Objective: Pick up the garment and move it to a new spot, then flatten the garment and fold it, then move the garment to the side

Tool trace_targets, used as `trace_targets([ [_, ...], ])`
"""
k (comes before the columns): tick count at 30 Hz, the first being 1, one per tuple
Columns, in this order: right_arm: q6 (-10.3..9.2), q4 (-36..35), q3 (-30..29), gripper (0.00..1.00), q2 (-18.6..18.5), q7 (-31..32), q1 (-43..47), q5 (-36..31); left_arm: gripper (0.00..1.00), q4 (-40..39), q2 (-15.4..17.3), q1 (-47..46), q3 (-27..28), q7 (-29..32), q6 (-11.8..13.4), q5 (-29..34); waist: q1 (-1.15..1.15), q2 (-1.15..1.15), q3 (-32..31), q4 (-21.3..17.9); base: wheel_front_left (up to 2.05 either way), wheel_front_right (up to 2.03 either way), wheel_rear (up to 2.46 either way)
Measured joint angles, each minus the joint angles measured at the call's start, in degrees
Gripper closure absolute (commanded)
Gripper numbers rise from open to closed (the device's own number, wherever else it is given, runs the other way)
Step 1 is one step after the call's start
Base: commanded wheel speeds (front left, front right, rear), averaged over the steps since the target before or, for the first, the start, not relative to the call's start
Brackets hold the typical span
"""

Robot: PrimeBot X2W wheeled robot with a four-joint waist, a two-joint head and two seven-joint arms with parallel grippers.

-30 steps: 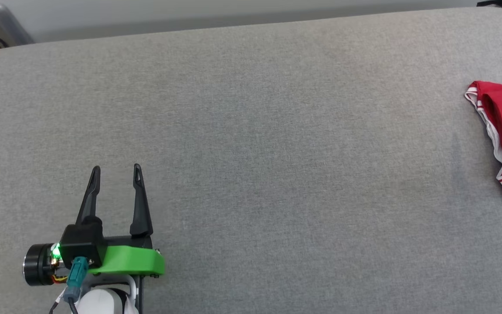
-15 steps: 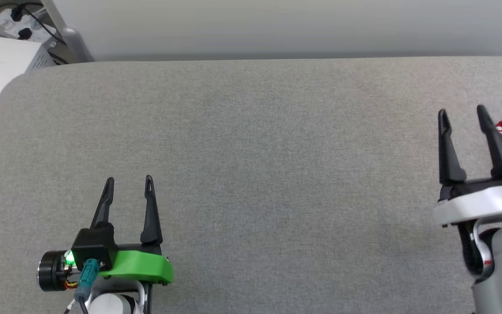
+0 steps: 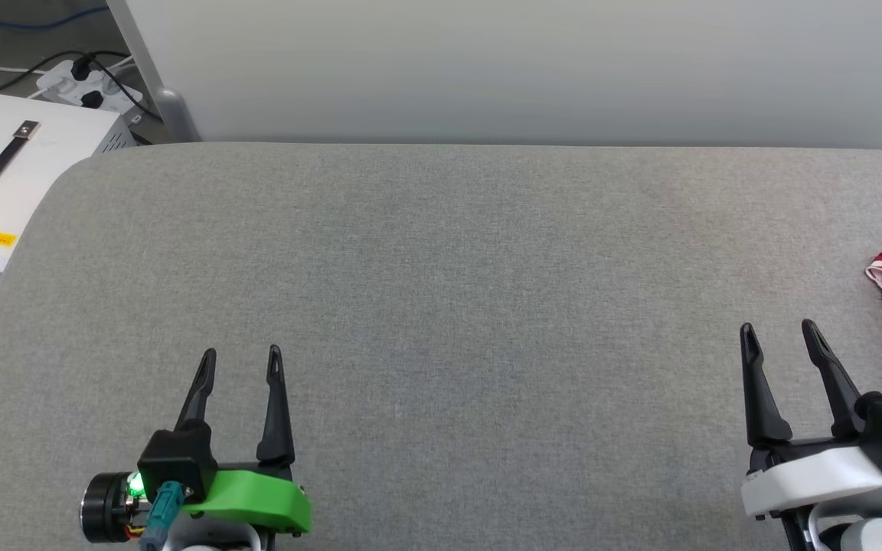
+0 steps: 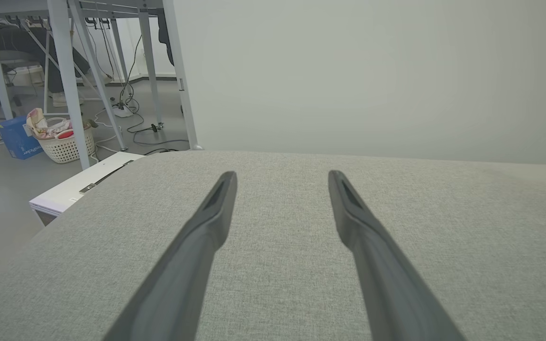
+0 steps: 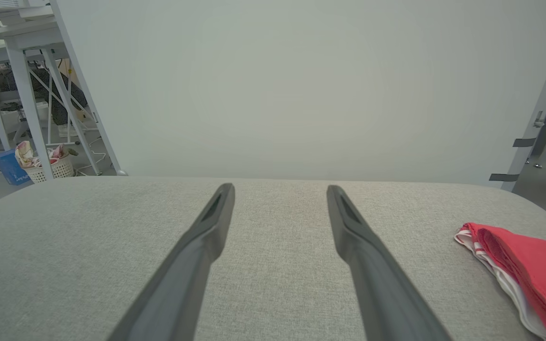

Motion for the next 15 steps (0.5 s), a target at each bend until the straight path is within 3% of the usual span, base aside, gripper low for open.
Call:
trace_targets([
  [14,0.0,-1.08,-1.26,0.0,1.54,0.0,4.05,0.01,0.0,0.64,-0.07,0.53,-0.04,0.0,-0.8,-0.05,0.0,0.0,-0.37,-0.48,0.0,0.0,0.0],
  [15,0.0,-1.08,-1.25,1.0,1.56,0.0,4.06,0.01,1.0,0.65,-0.07,0.54,-0.05,0.0,-0.81,-0.05,0.0,0.0,-0.34,-0.51,0.0,0.0,0.0],
])
